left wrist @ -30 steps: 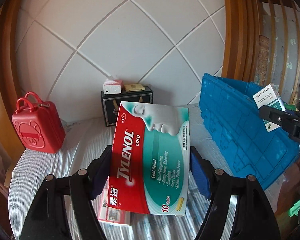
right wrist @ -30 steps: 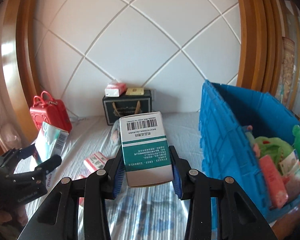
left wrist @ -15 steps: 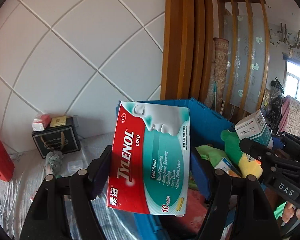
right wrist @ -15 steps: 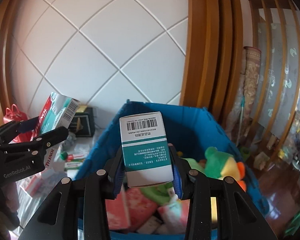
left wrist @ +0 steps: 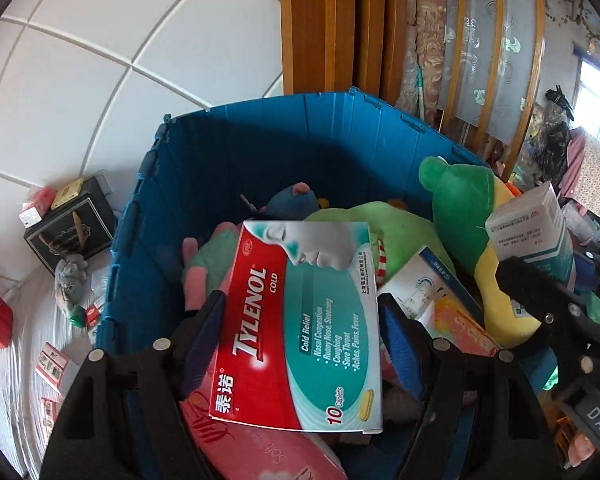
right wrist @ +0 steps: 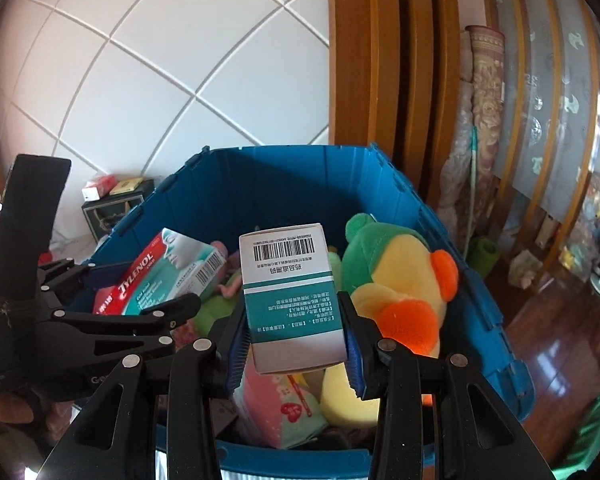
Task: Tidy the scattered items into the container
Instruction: 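Open both tools to drop the Tylenol box and green-white box into the crate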
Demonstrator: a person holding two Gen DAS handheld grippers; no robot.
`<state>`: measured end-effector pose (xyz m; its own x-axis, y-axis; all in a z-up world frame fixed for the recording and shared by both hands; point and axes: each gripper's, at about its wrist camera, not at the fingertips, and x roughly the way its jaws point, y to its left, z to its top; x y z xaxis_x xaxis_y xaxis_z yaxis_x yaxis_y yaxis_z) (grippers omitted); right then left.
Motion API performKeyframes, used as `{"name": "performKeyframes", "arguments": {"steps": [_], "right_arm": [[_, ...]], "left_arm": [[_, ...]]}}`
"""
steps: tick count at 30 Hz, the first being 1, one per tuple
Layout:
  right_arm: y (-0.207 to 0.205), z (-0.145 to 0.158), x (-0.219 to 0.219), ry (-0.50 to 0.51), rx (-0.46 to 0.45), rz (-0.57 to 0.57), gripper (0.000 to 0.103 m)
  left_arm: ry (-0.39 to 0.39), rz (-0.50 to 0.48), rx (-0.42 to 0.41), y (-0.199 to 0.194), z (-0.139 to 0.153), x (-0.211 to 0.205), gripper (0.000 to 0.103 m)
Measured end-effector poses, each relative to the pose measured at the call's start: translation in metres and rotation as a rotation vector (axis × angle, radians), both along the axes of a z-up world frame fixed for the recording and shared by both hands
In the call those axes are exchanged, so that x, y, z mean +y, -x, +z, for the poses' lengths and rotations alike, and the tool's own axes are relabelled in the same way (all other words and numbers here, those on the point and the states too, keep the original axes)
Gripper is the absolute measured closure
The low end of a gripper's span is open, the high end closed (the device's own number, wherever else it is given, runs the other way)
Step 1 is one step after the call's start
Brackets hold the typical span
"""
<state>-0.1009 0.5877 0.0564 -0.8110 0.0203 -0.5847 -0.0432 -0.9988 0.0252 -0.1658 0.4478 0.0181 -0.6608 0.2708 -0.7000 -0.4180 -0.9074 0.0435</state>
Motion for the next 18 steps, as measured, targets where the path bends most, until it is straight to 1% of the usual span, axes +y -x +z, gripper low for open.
{"name": "performKeyframes", "arguments": {"steps": [1,3,5,9,11,17,18], "right_arm": [[0.002,-0.002,-0.002,0.003,-0.004,0.010,0.064],[0.006,-0.005,-0.007,0.004,-0.012,0.035,0.064],[0.010,-0.007,-0.012,0.004,-0.016,0.059,0.064],[0.019,-0.010,-0.021,0.014,-0.023,0.102,0.064],[0.025,-0.011,-0.026,0.015,-0.031,0.120,0.064],[0.037,-0.017,-0.042,0.034,-0.060,0.157,0.062],[0.037,-0.018,-0.043,0.034,-0.060,0.160,0.059]], "left_arm": [[0.007,0.007,0.004,-0.002,0.001,-0.001,0.022],[0.010,0.010,0.001,-0.007,0.000,-0.006,0.022],[0.030,0.036,0.007,-0.007,-0.002,-0.012,0.022],[0.031,0.071,0.014,-0.012,-0.001,-0.032,0.022],[0.046,0.085,0.027,-0.014,-0.002,-0.038,0.022],[0.033,0.092,0.007,-0.014,-0.009,-0.044,0.022],[0.031,0.090,0.006,-0.015,-0.009,-0.045,0.022]]}}
